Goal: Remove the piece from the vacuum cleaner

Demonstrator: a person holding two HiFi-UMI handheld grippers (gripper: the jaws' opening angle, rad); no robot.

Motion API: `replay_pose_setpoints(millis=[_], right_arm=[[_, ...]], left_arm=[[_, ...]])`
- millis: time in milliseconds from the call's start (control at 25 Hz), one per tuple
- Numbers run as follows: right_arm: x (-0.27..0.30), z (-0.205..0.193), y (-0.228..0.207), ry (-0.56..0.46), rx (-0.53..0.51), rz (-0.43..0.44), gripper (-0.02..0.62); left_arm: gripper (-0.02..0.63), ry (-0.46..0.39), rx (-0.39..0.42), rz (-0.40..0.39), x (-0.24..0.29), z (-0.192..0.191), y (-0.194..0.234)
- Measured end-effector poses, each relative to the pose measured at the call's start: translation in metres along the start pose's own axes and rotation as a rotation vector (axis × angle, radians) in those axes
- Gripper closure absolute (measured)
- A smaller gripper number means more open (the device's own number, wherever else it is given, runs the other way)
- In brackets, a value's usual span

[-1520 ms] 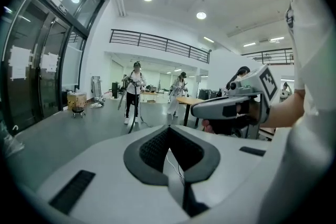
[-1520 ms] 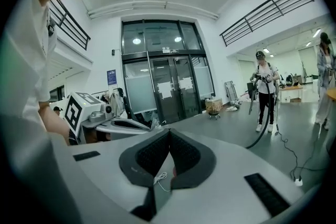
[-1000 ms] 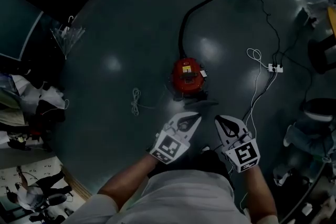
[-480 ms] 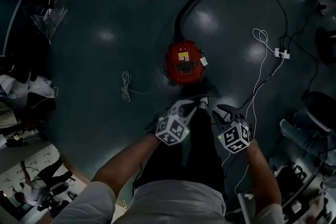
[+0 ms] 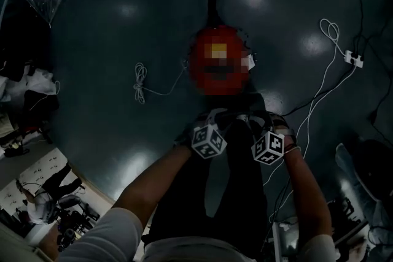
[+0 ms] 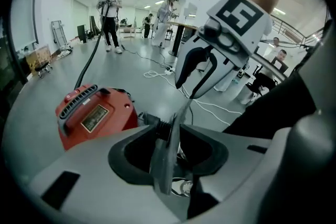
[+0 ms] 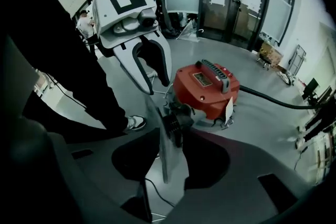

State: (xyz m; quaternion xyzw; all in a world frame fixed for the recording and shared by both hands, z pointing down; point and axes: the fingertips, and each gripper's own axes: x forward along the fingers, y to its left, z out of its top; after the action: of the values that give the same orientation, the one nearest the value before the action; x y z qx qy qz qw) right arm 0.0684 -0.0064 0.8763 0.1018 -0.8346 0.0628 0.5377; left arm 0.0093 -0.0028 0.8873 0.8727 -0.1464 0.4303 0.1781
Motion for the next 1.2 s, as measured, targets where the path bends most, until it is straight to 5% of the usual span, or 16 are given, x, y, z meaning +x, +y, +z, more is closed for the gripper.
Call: replay_pose_setpoints(millis=[520,920,1200], right_arm=[[0.084,-0.026,0.013,0.08,-0.239,0.05,0.462],[0.088,-0.022,0.018,0.119,-0.233,0.084,0.447],[0.064,-0.006,0.013,0.073,-0.088,0.09,0.42]], left_arm=[[0.477,0.185,0.177,-0.074,0.078,-0.058,-0.006],[0.552,0.19,0.189,-0.095,0.083,-0.061,-0.006],[0.565,0.189,0.197,-0.104,0.086,-0.059,-0.005]])
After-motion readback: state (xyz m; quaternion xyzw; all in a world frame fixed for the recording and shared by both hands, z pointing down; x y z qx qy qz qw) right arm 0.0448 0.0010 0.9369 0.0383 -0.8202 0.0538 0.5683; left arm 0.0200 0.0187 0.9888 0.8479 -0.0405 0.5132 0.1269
